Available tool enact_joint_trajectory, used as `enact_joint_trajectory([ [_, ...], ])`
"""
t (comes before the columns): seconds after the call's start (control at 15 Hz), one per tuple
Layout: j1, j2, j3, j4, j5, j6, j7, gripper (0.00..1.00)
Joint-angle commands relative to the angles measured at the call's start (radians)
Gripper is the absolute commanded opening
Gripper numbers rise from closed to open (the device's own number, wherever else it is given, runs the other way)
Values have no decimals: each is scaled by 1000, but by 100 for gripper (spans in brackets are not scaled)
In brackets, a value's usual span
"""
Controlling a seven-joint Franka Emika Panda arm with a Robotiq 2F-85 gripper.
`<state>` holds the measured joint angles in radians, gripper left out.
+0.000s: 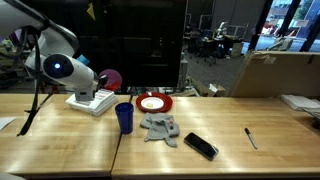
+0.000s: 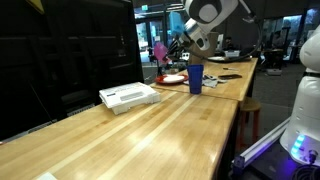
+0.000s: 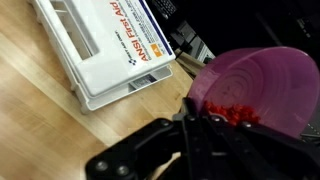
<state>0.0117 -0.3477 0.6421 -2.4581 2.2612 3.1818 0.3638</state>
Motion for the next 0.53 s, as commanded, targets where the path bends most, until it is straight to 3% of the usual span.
enact_joint_trajectory([
  [0.0,3,207,9,190,-100,201,27,1],
  [0.2,19,307,-7,264,-99,351,3,1],
  [0.33,-73,275,2,184,-74,294,-29,1],
  [0.47,-100,280,-9,156,-65,287,-46,1],
])
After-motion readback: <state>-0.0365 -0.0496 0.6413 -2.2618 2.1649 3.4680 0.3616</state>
